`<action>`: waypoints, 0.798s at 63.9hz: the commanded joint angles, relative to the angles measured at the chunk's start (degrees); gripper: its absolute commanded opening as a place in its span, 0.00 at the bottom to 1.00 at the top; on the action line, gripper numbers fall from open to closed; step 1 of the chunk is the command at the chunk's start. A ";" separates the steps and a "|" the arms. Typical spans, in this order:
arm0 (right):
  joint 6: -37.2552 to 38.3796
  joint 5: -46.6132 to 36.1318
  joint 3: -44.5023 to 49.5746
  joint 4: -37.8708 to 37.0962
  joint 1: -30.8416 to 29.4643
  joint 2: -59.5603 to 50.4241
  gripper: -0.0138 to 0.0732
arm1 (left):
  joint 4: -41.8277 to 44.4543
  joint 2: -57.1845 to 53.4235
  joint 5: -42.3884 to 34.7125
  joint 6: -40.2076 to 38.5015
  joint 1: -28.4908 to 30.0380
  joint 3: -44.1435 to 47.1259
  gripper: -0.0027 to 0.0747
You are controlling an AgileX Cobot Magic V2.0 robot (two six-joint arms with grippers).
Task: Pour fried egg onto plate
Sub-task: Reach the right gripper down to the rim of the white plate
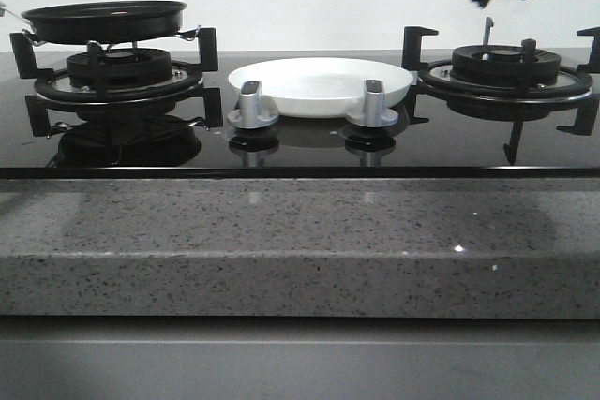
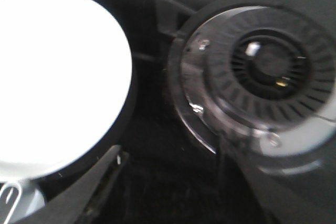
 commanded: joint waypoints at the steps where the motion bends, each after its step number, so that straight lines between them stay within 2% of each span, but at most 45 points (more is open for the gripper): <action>1: -3.44 3.59 -9.00 2.67 0.09 3.33 0.61 | -0.18 0.09 -4.89 -0.51 -0.31 -2.19 0.90; 10: -6.92 12.31 -20.50 6.43 0.09 12.14 0.61 | -0.18 0.09 -4.89 -0.51 -0.31 -2.19 0.90; 26: -7.04 24.25 -38.39 6.75 0.09 24.97 0.61 | -0.18 0.09 -4.89 -0.51 -0.31 -2.19 0.90; 40: -7.10 30.91 -49.17 6.80 0.09 32.93 0.61 | -0.18 0.09 -4.89 -0.51 -0.31 -2.19 0.90; 51: -7.73 33.04 -52.49 8.47 0.09 35.76 0.61 | -0.18 0.09 -4.89 -0.51 -0.31 -2.19 0.90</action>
